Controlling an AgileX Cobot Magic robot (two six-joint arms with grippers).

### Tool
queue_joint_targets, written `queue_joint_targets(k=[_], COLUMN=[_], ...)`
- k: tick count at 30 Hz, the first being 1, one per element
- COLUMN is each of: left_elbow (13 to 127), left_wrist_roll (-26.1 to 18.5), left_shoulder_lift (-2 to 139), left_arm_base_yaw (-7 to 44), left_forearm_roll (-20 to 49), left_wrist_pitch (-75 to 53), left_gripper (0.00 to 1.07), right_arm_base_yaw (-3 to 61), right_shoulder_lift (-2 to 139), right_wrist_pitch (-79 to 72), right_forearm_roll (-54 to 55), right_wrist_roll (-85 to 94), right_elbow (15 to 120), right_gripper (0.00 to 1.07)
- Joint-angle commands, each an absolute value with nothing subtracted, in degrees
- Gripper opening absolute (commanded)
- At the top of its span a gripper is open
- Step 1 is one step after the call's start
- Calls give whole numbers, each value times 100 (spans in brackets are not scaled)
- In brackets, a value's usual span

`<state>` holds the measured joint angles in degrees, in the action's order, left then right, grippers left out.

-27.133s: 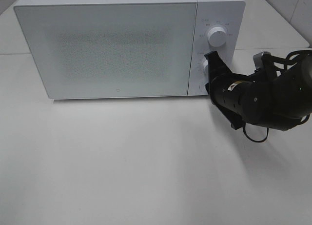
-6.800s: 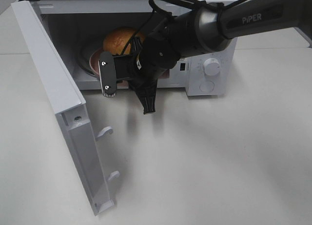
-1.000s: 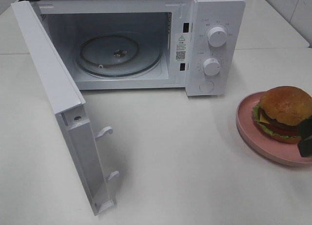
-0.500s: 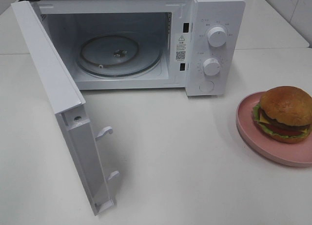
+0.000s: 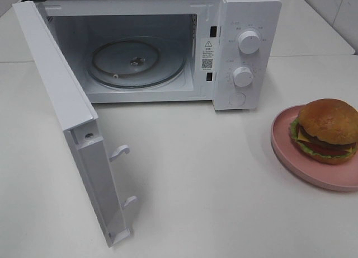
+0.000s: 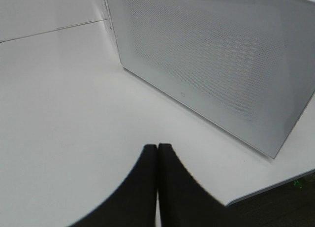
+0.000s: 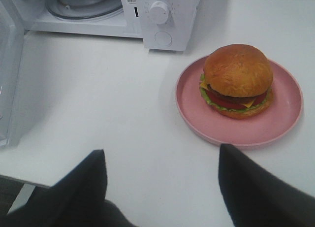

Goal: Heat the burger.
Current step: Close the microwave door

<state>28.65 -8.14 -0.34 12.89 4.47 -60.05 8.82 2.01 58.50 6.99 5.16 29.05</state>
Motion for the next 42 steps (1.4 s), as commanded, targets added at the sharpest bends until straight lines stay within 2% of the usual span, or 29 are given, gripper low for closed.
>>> queue_joint_targets(k=[1, 11, 13, 21, 23, 28, 42], left_elbow=[2842, 3008, 3008, 2997, 2997, 2997, 3031], left_wrist_roll=[-808, -825, -825, -1003, -1283, -1553, -1576], left_shoulder_lift=[-138, 34, 344, 1243, 1988, 3123, 6039], left_arm_base_yaw=[1272, 1272, 1272, 1272, 1272, 1272, 1289], left_forearm_roll=[539, 567, 579, 573, 573, 573, 831], left_wrist_pitch=[-5919, -5437, -4813, -4102, -3655, -2945, -327], left_gripper=[0, 0, 0, 0, 0, 0, 0], right_arm_base_yaw=[871, 871, 871, 871, 871, 871, 871], right_shoulder_lift=[-126, -160, -160, -160, -160, -160, -160], right_wrist_pitch=[5764, 5764, 5758, 5758, 5758, 5758, 5758], right_forearm_roll=[705, 647, 647, 647, 647, 653, 653], right_wrist_roll=[584, 498, 498, 498, 498, 498, 498], right_elbow=[2859, 2859, 2859, 2859, 2859, 2859, 2859], right_gripper=[61, 61, 61, 61, 61, 61, 61])
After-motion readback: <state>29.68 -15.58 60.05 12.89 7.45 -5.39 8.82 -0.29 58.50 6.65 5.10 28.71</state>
